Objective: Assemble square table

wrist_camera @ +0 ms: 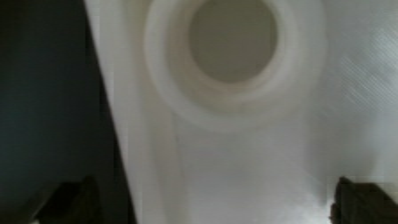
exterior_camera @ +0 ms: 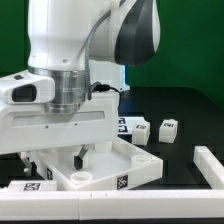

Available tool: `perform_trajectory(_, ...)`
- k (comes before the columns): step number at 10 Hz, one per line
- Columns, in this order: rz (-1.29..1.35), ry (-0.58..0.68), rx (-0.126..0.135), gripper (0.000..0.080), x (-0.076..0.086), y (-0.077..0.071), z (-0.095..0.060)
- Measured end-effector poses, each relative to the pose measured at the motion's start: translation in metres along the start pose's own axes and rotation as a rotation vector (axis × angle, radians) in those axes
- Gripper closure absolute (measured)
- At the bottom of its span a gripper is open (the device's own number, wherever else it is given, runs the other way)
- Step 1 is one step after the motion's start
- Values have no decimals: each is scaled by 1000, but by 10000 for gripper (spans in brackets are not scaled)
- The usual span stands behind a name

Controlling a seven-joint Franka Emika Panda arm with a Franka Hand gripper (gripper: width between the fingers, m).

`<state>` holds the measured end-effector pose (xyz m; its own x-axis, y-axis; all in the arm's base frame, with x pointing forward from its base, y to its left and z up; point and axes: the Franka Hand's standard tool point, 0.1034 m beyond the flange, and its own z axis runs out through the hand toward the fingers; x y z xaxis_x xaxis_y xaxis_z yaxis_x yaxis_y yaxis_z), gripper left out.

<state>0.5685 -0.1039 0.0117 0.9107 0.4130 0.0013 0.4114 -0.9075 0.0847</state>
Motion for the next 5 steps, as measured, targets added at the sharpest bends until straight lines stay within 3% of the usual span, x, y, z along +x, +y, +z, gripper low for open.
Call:
perform_trajectory(2, 1, 0, 0, 411, 0, 0, 0)
perform_trajectory(3, 1, 0, 0, 411, 0, 1, 0)
perform_trajectory(4, 2, 0, 0, 593, -1, 1, 0)
perform_trajectory(5, 4, 0, 0, 721, 0, 1, 0)
